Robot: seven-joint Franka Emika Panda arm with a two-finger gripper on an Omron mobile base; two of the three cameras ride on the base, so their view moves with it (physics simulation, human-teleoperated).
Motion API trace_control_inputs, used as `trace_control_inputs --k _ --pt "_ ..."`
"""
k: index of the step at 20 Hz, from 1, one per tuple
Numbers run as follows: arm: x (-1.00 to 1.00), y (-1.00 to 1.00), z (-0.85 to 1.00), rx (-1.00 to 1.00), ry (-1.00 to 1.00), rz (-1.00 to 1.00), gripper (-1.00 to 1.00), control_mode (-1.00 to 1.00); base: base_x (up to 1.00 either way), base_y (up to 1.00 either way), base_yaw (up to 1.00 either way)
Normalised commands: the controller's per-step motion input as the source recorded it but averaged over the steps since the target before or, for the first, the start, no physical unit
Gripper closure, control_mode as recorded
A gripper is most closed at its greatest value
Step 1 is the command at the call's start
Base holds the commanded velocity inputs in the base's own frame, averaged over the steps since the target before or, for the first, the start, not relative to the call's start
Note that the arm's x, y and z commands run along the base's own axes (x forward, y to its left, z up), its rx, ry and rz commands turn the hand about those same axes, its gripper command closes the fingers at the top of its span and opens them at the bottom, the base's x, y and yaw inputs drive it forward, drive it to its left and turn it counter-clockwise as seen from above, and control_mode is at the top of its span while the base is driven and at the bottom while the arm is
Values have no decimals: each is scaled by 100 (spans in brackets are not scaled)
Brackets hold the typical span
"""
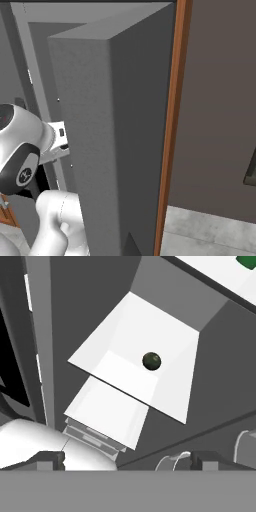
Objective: Place the beer and liquor on the top shelf of the fridge to keep them out of children's reach, and place the squash on lower shelves for easy access.
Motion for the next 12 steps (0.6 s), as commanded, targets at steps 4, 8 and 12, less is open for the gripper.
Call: trace_control_inputs --k 4,8,12 --pt "0 0 0 0 0 0 -100 100 -4 0 0" --pt "0 0 0 0 0 0 -100 100 -73 12 4" --pt "0 0 0 0 0 0 -100 100 -100 47 12"
